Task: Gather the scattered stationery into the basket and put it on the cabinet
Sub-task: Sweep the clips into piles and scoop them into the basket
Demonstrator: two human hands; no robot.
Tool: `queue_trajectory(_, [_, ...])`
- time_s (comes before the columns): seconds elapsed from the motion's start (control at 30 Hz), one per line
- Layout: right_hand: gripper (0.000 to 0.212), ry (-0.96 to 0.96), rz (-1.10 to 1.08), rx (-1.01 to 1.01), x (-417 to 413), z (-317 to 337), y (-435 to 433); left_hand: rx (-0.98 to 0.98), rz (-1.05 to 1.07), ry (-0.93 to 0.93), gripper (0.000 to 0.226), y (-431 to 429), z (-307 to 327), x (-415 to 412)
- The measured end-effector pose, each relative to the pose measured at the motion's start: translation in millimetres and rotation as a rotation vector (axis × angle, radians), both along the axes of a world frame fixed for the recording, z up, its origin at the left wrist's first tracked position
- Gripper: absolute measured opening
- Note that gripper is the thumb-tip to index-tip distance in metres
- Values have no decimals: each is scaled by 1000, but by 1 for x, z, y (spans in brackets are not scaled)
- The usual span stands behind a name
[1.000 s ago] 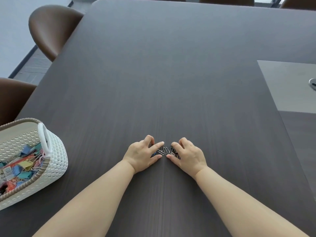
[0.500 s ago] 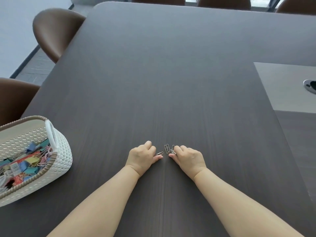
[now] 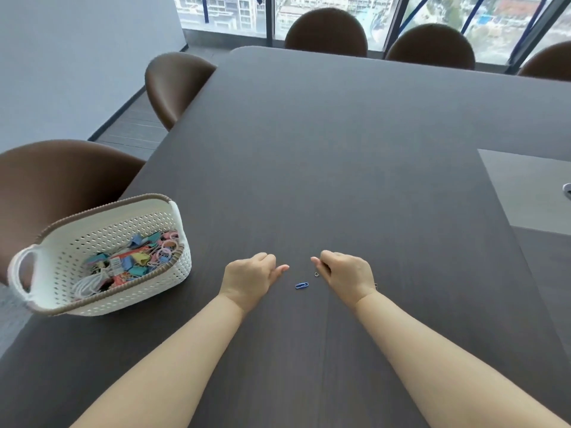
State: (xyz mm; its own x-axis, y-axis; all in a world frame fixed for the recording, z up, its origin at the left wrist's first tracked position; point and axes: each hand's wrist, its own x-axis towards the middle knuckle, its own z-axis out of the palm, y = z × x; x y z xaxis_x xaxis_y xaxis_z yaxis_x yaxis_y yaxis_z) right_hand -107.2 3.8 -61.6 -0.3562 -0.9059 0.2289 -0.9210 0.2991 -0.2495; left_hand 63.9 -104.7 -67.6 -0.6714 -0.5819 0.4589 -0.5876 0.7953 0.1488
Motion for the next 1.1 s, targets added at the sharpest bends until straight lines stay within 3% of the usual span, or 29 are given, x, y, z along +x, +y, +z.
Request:
queue_trajectory(0.2, [37, -99, 191, -231, 84, 75, -74, 56, 139, 41, 61, -48, 71, 105])
queue_trajectory(0.3, [37, -137, 295, -277, 136, 96, -110, 117, 266, 16, 42, -76, 84, 160])
queue_trajectory(0.4, [40, -115, 342, -340, 179, 105, -143, 179, 348, 37, 37, -97, 90, 197])
queue_trajectory(0.5, [35, -169, 386, -254, 205, 99, -169, 221, 391, 8, 32, -112, 94, 217])
queue_trajectory(0.6, [30, -238, 337, -4, 217, 92, -181, 370, 349, -106, 33, -126, 83, 234])
queue_trajectory(0.7, [28, -239, 339, 171, 223, 86, -181, 348, 279, -227, 34, -133, 72, 250])
queue_trajectory(0.87, [34, -137, 267, 169, 226, 82, -177, 326, 183, -201, 26, -127, 70, 253])
queue_trajectory(1.1, [29, -251, 370, 175, 220, 73, -169, 194, 187, -158, 17, -116, 73, 242])
